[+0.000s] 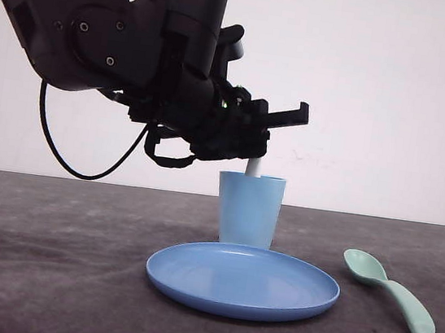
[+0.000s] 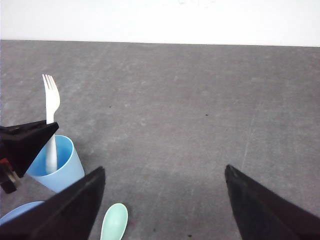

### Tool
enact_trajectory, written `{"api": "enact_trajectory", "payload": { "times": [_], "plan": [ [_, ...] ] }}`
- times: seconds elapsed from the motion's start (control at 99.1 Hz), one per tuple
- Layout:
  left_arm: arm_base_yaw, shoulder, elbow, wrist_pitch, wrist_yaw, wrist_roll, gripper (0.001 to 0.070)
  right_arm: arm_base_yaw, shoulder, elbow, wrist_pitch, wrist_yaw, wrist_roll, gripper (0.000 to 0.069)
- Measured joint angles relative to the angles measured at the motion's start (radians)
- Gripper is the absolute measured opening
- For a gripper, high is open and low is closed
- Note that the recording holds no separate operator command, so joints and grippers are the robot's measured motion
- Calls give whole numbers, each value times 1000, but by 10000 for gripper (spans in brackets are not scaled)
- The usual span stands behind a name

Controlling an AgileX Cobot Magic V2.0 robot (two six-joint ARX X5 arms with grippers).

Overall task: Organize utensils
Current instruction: 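Lower the fork into the cup and open the left gripper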

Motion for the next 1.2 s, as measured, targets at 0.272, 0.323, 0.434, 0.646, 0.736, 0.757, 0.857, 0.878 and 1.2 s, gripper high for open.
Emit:
{"api": "enact_trajectory", "payload": {
  "times": [0.272,0.323,0.434,0.646,0.736,0.757,0.857,0.878,1.2],
  "plan": [
    [-18,1,0,-28,2,-12,54,0,0,0,0,2,0,476],
    [-19,1,0,-28,3,-13,85,0,0,0,0,2,0,476],
    [-19,1,0,-28,3,-14,210,0,0,0,0,2,0,476],
    [-19,1,0,-28,3,-14,278,0,0,0,-1,2,0,476],
    [-19,-8,0,-43,3,-13,280,0,0,0,-1,2,0,476],
    [-19,-13,0,-49,3,-11,280,0,0,0,-1,2,0,476],
    [-19,-66,0,-100,-13,-2,280,0,3,0,-3,2,0,476],
    [-19,-81,0,-115,-19,2,280,0,4,0,-4,2,0,476],
    [-19,-404,0,-419,-74,71,280,70,74,0,-78,-24,18,476]
  ]
}}
